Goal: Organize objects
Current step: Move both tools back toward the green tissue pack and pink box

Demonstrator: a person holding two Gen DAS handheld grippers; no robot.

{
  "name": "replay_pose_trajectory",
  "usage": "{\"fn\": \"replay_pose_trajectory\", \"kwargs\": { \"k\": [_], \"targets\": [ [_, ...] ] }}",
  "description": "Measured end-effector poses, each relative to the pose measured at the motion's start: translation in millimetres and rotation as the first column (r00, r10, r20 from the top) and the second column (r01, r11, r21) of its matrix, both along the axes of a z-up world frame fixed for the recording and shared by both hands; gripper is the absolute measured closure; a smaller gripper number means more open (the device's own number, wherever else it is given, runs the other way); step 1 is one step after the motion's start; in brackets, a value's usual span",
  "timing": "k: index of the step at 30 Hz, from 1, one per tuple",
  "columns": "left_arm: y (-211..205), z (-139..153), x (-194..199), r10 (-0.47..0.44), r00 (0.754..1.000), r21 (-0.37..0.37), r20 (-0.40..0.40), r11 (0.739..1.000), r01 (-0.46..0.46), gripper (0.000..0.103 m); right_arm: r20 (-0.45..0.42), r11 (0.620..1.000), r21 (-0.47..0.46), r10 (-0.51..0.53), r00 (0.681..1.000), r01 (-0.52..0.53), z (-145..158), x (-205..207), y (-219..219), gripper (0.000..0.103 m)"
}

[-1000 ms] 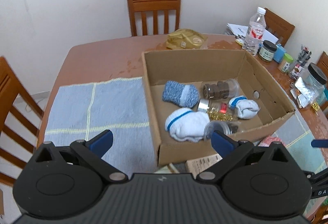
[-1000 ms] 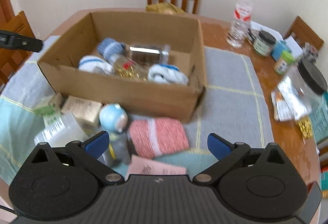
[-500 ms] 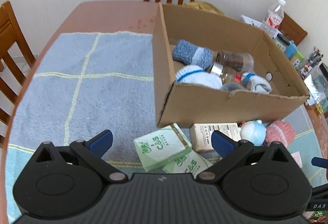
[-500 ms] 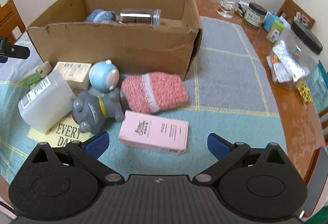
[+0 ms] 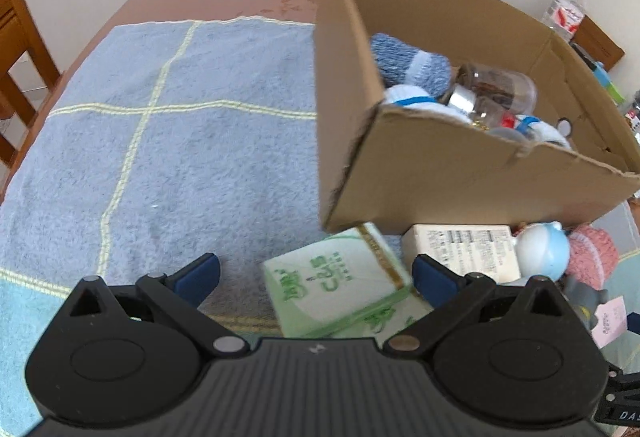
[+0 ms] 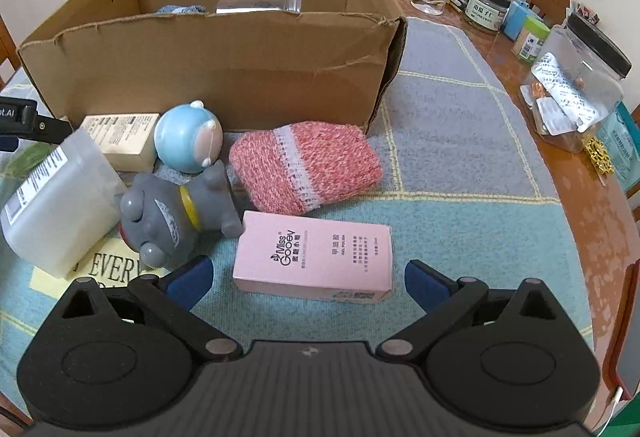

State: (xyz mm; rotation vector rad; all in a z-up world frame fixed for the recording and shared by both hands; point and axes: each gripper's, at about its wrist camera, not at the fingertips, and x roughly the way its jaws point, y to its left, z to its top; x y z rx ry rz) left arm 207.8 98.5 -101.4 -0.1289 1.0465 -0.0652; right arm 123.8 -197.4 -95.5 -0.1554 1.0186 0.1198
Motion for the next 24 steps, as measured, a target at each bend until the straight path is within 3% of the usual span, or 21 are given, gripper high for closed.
{"fn": "replay_pose_trajectory", "kwargs": {
  "k": [15,24],
  "targets": [
    [43,-4,-22,0.027,0.999,0.086,-0.03,0.996,-0.025,0.001,-0.038,0.998,-0.012,-0.062,0.997,0.062,-7,2,-25,0.0],
    [29,-10,-17,-0.106,0.994,0.174,-0.019,0.979,0.107,0.001,-0.037,0.999,0.027,-0.016,0.999,0.017,-15,4,-29,0.0]
  ]
}}
